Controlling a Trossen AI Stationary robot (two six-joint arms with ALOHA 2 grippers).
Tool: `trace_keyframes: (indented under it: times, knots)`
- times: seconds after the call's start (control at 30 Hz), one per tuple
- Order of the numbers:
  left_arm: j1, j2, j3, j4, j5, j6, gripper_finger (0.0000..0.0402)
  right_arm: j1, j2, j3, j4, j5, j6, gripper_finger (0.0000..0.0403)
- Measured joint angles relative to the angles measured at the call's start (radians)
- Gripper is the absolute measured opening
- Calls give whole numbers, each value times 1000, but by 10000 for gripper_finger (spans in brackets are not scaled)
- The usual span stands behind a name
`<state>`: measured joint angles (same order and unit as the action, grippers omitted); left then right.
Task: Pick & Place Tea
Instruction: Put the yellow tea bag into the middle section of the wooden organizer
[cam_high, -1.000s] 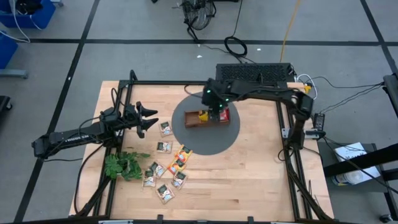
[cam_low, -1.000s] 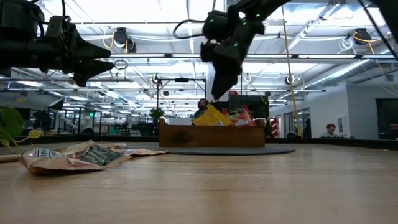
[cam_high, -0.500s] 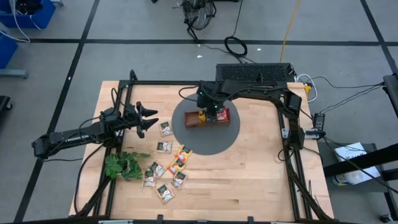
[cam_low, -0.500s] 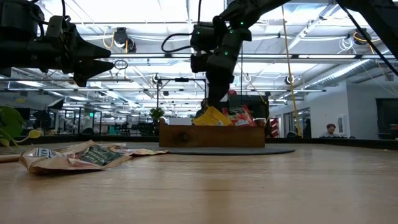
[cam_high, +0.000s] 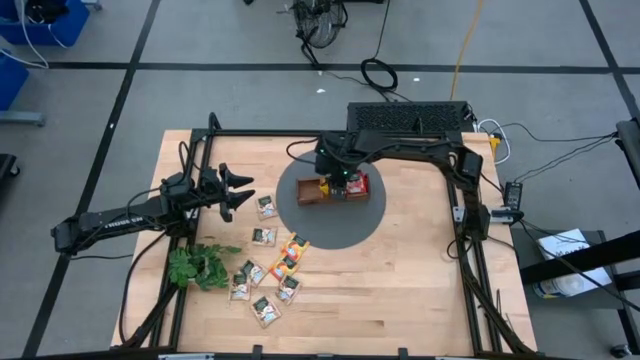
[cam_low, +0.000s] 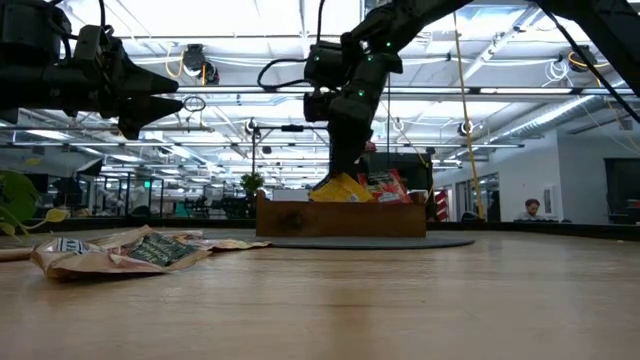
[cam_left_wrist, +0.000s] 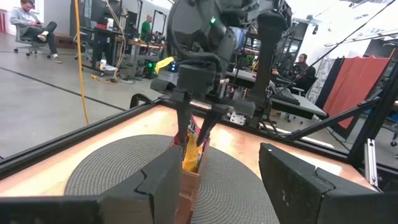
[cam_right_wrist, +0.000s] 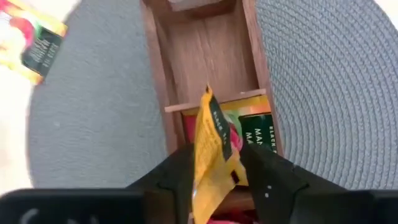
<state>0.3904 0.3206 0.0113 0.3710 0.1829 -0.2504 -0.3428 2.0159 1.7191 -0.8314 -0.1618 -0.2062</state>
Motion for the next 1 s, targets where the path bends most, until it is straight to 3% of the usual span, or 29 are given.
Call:
trace_keyframes:
  times: [0.23, 0.63, 0.87, 1.0]
  knots:
    - [0, 0, 0, 0, 0, 0, 214, 4, 14, -1, 10, 1, -50, 9]
    - [0, 0, 0, 0, 0, 0, 214, 16, 0, -1, 106, 1, -11, 1]
    - [0, 0, 0, 0, 0, 0, 214, 33, 0, -1, 132, 7, 117, 0]
    - [0, 0, 0, 0, 0, 0, 214, 50, 0, -1, 132, 88, 143, 0]
